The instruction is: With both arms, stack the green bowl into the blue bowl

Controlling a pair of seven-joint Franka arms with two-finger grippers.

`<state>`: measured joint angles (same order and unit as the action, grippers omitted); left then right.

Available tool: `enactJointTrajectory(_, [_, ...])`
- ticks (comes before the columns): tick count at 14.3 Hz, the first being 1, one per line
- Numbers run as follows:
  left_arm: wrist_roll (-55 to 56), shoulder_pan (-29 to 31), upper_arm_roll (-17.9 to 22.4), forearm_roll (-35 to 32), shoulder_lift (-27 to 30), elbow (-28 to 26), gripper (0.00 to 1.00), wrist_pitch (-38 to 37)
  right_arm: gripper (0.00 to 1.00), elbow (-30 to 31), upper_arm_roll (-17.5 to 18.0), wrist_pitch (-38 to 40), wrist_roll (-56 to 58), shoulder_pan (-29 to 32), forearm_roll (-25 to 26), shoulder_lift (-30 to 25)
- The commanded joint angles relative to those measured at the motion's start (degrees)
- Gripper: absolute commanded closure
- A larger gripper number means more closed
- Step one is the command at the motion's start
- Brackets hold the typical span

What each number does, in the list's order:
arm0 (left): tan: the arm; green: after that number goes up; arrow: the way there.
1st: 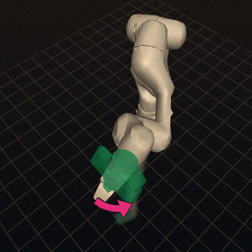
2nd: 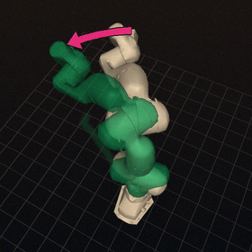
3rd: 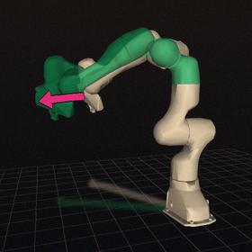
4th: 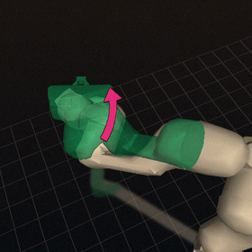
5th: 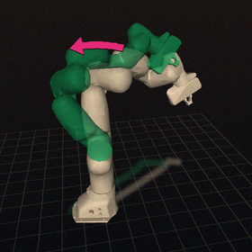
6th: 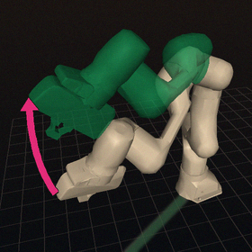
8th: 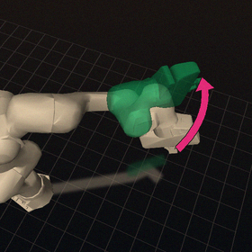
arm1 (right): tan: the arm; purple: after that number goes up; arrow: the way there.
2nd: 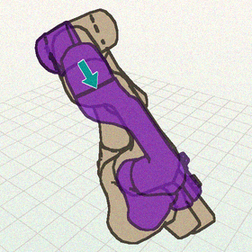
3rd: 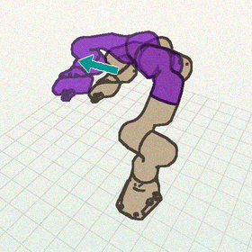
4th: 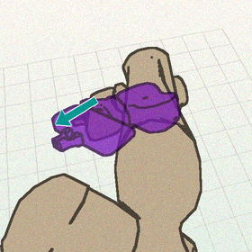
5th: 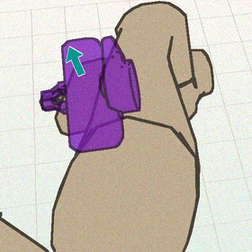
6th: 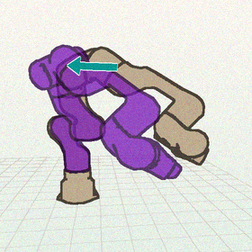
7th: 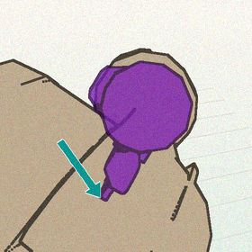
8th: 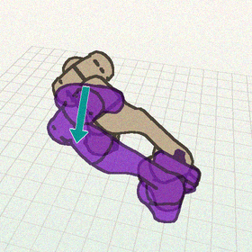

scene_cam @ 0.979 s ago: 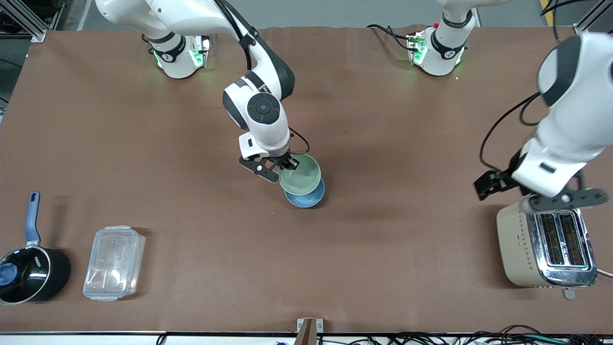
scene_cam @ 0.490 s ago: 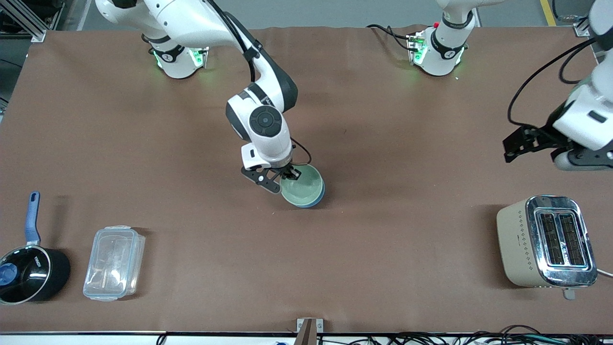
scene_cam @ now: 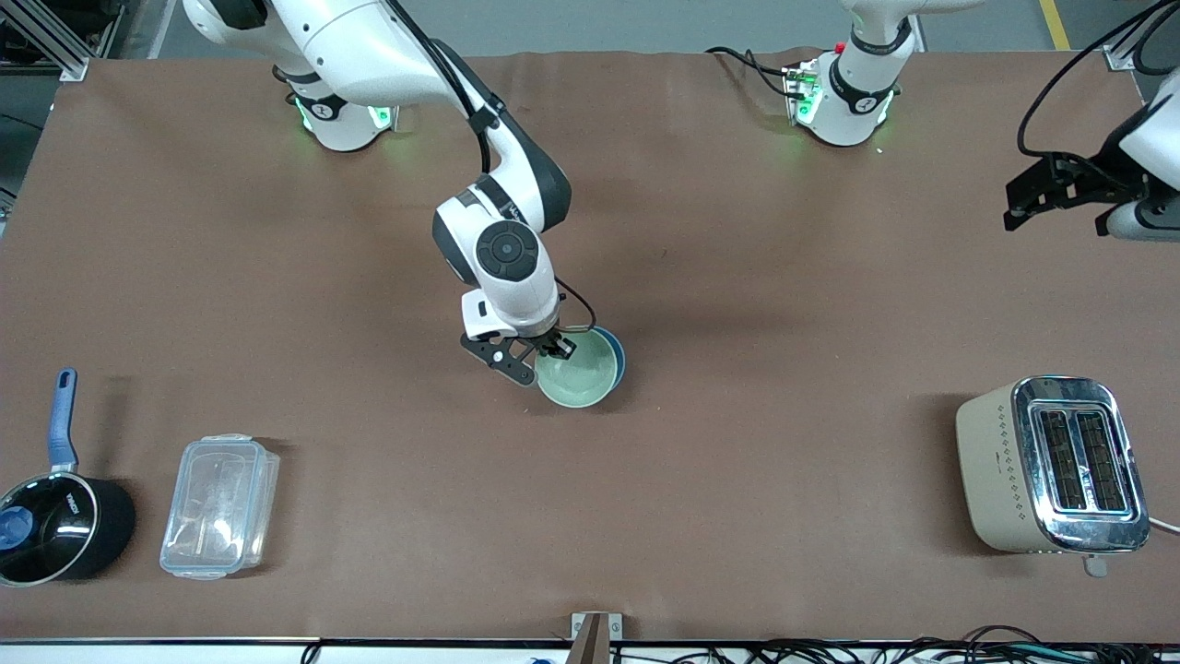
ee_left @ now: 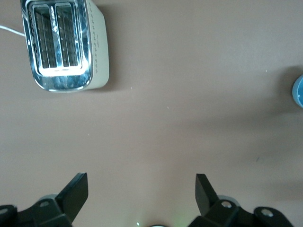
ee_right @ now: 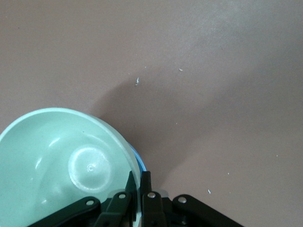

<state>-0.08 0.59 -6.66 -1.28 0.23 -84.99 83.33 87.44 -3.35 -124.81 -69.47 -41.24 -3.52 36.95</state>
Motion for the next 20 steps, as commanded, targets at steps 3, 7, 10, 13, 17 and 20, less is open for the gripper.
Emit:
enactJointTrajectory(3, [-1.07,-1.38,1.56,0.93,4.08,-4.65,0.00,0.26,0.98,-1.13,0.19,-0.08,-0.93,-1.64,-0.87,0.66])
enactJointTrajectory(7, [-1.07,-1.21,1.30,0.75,3.73,-4.31,0.00,0.26,0.98,-0.78,0.19,-0.52,-0.93,-2.17,-0.78,0.84])
enactJointTrajectory(10, [-0.98,-1.38,0.95,0.57,3.29,-4.13,0.00,0.61,0.98,-0.78,0.19,-1.13,-0.93,-1.65,-0.78,1.36])
enactJointTrajectory(13, [-0.98,-1.21,0.95,0.57,3.11,-3.69,0.00,0.61,0.91,-0.69,0.19,-1.58,-0.93,-2.17,-0.61,2.42])
enactJointTrajectory(17, [-0.89,-1.29,0.95,0.57,3.02,-3.69,0.00,0.78,0.00,-0.87,0.10,-0.87,0.12,-0.95,-0.61,1.81])
enactJointTrajectory(20, [-0.98,-1.29,0.95,0.75,3.11,-3.60,0.00,1.05,0.00,-1.13,0.01,2.71,0.91,1.34,-0.26,-1.25])
